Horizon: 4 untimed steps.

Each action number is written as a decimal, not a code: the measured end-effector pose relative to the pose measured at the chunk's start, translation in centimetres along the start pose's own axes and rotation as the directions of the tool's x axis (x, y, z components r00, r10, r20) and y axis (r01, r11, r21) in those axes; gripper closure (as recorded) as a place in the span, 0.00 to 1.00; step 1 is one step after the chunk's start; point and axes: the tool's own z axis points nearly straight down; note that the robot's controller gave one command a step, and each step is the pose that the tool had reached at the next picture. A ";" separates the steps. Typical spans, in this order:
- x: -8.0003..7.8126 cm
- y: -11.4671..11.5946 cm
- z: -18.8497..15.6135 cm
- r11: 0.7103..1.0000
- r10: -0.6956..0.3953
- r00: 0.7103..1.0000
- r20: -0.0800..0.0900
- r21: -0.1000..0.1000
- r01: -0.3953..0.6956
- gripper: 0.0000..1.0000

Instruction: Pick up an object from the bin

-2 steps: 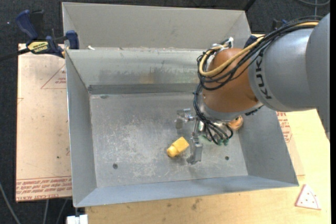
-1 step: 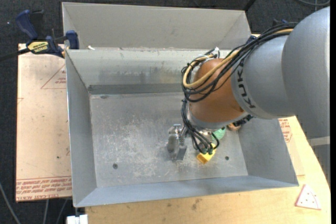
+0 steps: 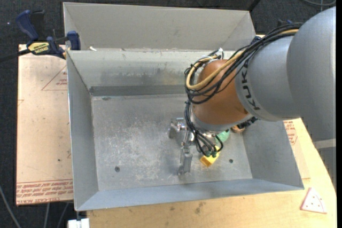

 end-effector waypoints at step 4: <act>-3.3 -7.2 -5.6 0.998 -0.065 0.998 0.003 0.000 0.065 0.00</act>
Offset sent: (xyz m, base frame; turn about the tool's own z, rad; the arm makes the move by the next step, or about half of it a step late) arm 0.0624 -0.0219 0.0851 -0.1192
